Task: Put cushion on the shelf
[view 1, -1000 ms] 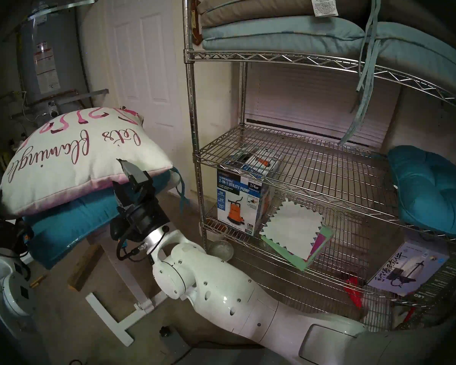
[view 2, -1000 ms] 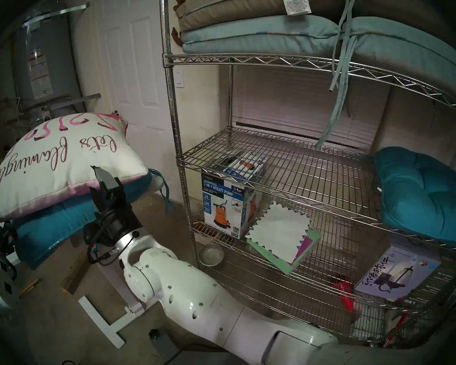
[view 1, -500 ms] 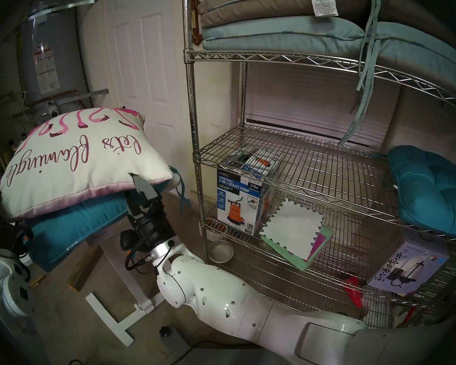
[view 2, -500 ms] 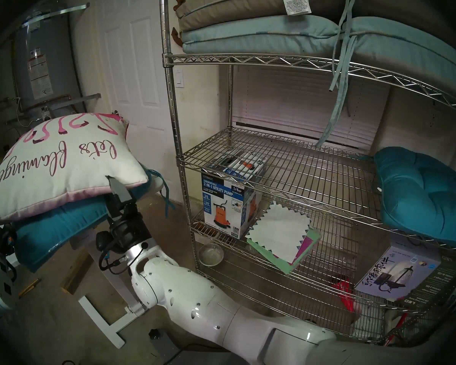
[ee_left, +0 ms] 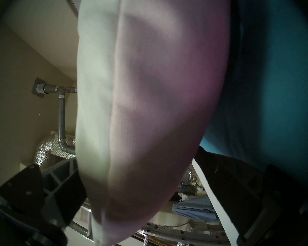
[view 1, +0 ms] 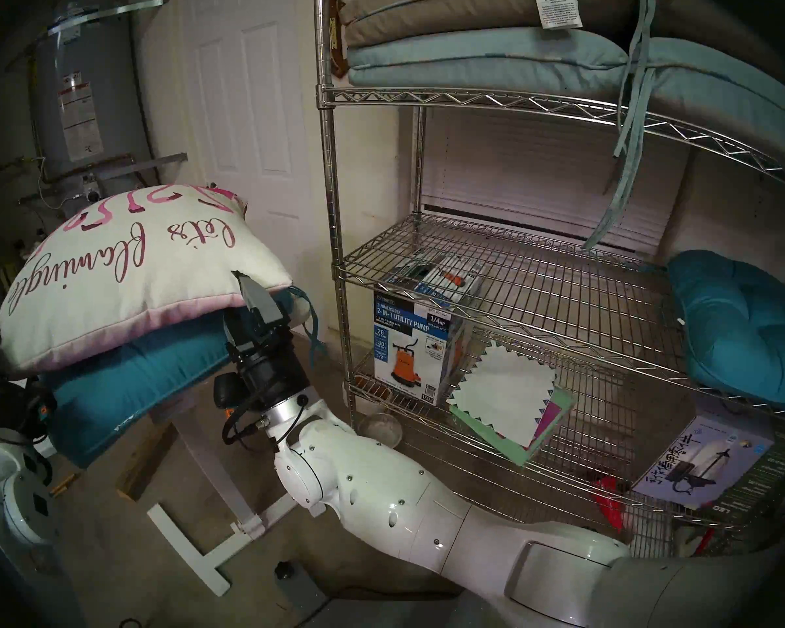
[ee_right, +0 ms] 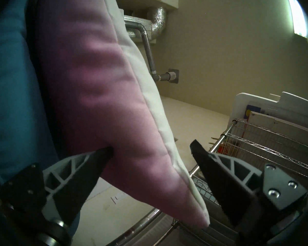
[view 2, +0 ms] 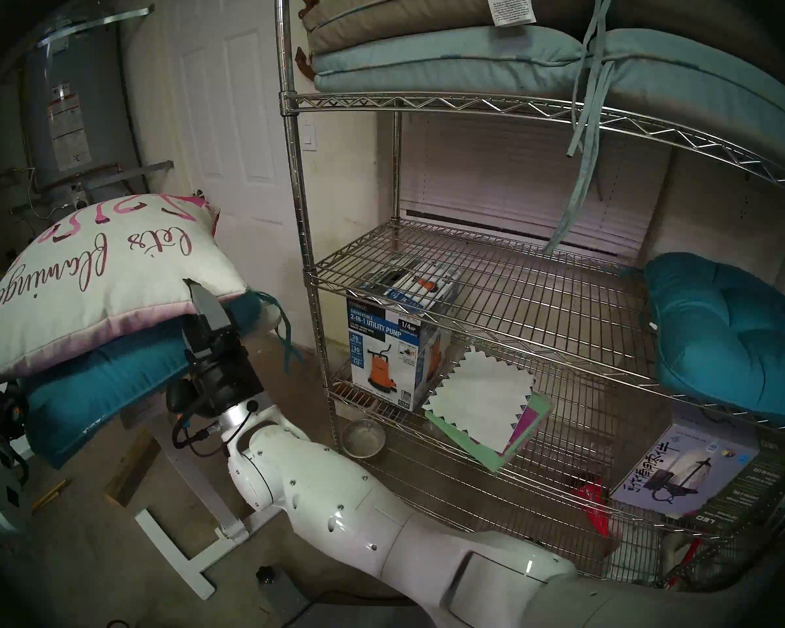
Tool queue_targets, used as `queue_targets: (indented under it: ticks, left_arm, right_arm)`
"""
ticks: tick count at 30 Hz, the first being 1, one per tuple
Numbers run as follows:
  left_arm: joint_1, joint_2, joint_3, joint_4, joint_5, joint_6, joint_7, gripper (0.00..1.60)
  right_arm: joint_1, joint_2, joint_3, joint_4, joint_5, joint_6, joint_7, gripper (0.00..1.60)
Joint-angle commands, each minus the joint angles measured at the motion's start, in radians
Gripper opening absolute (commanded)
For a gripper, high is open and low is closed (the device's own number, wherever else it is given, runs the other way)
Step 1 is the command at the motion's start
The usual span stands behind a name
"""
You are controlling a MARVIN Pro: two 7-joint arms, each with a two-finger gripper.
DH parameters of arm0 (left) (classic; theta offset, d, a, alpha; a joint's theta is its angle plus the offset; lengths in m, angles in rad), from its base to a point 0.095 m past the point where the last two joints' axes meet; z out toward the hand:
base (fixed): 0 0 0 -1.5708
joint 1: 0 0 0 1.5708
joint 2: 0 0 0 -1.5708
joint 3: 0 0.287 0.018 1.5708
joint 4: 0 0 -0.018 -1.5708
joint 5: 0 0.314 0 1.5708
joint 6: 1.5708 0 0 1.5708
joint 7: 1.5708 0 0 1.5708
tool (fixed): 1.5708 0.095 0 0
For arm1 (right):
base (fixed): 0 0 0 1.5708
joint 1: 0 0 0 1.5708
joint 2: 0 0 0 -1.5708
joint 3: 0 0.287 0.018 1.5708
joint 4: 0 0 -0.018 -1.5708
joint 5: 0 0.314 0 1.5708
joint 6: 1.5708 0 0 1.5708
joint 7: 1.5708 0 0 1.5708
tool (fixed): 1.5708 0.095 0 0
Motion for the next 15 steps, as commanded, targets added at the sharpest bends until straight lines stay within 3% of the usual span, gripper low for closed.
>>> queue_targets:
  ticks: [1, 15]
  left_arm:
    - [-0.003, 0.004, 0.001, -0.022, 0.004, 0.001, 0.001, 1.60]
    - [-0.005, 0.003, 0.000, -0.022, 0.006, 0.001, 0.000, 1.60]
  right_arm:
    - [0.025, -0.060, -0.022, 0.028, 0.013, -0.016, -0.008, 1.60]
    - [0.060, -0.028, 0.032, 0.109, 0.027, -0.059, -0.031, 1.60]
